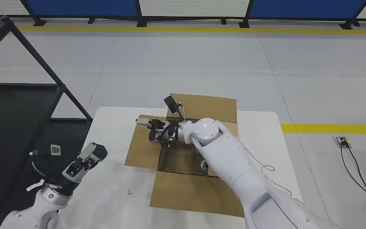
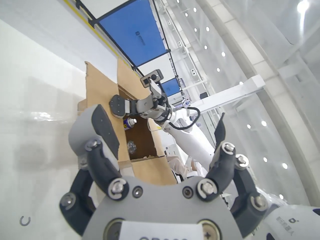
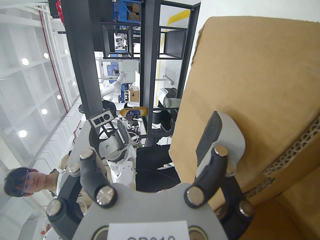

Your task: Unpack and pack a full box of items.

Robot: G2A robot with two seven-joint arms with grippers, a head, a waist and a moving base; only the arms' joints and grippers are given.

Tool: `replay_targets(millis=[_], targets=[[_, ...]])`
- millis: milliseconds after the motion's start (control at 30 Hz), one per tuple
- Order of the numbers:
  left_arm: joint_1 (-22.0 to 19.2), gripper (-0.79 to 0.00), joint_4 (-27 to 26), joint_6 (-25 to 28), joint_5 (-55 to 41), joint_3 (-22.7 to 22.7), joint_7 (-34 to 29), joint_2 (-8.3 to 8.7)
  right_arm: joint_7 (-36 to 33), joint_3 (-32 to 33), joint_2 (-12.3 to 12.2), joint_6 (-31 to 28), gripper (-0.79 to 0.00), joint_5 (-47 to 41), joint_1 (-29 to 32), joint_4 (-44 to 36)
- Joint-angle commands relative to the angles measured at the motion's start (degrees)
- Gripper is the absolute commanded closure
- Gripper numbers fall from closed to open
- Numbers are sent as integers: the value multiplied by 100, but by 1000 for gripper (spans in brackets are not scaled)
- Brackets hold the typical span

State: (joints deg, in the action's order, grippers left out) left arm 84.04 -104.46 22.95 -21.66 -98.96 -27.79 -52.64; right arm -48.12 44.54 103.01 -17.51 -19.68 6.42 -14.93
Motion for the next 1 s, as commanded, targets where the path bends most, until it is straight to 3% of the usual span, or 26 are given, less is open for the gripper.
replay_targets(millis=[0, 267, 567, 800, 967], targets=[[-17, -785, -96, 53, -20, -7, -148, -2, -40, 71, -34, -108, -785, -36, -9, 10], [-410, -785, -421, -82, 6, 195, -751, 0, -324, 448, -276, -722, -785, -256, -8, 14], [-1177, -785, -584, -529, 265, 978, -1350, -27, -840, 1113, -774, -1520, -785, -715, 233, -180], [-1937, -785, -611, -1331, 712, 1751, -1647, -79, -721, 1616, -1242, -1940, -785, -623, 747, -790], [-2699, -785, -492, -1769, 907, 2431, -1578, -180, -550, 2311, -1734, -2226, -785, -471, 1605, -1864]])
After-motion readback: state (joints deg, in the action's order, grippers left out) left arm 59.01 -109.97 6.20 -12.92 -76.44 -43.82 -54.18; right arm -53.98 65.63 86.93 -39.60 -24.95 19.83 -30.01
